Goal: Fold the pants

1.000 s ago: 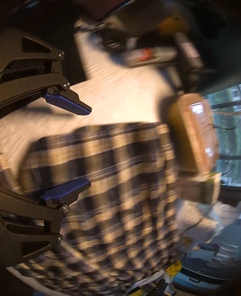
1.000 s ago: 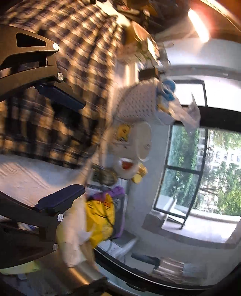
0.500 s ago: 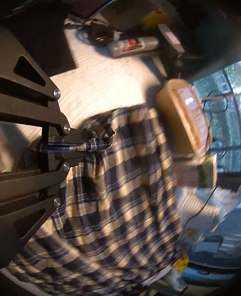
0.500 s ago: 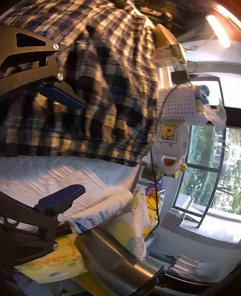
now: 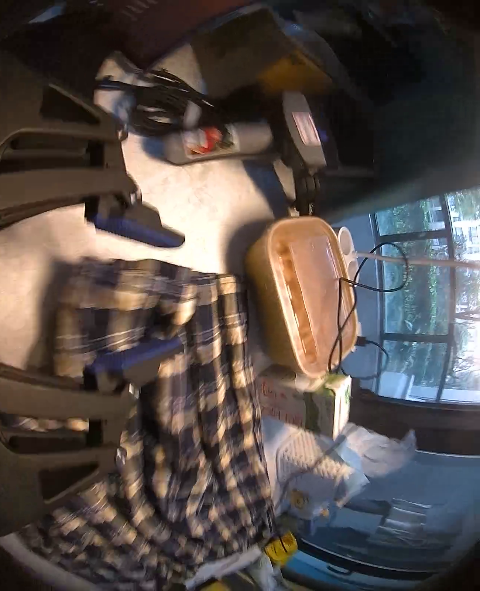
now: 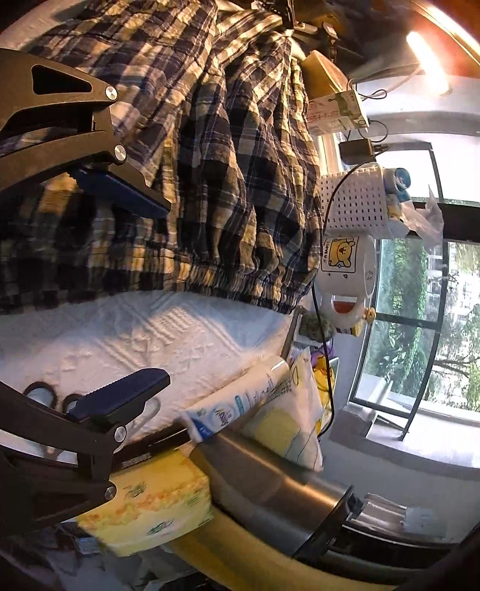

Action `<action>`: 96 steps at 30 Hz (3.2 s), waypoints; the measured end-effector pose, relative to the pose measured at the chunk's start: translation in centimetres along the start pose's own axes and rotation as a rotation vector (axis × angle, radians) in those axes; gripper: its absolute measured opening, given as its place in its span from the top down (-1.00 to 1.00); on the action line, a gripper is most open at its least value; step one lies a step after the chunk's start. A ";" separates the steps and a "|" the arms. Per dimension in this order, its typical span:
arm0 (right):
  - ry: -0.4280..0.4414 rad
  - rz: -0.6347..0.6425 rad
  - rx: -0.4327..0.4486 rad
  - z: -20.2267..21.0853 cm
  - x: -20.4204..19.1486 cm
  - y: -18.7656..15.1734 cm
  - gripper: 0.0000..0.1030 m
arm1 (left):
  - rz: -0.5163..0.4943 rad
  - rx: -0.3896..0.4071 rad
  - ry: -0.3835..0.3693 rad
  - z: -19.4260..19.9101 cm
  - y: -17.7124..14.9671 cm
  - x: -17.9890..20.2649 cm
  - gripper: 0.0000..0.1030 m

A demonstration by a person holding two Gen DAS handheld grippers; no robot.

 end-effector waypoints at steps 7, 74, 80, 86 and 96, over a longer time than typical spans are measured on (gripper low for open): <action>0.027 -0.049 -0.012 1.4 0.7 -1.8 -0.64 | 0.011 -0.109 -0.141 4.6 -7.4 2.9 -0.19; -0.033 -0.016 0.047 11.2 0.2 -9.6 0.55 | -0.050 -0.086 -0.225 15.6 -11.9 4.0 0.12; -0.021 -0.056 0.091 11.8 1.0 -7.8 0.08 | -0.098 -0.146 -0.251 6.9 -8.9 6.4 0.12; -0.011 -0.080 0.140 11.9 1.7 -5.5 -0.23 | -0.161 -0.262 -0.285 3.0 -10.0 9.3 0.15; 0.083 -0.060 0.093 7.0 0.7 -5.4 -0.23 | -0.267 -0.272 -0.250 2.3 -10.8 12.0 0.95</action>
Point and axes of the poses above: each gripper's, at about its wrist camera, not at the fingertips, and z roughly against the way its jaws point, x to its right, y to its top, the point moved 10 cm from there along -z, roughly the way its jaws point, and after that the axes turned 10 degrees about x, right-handed, at the moved point
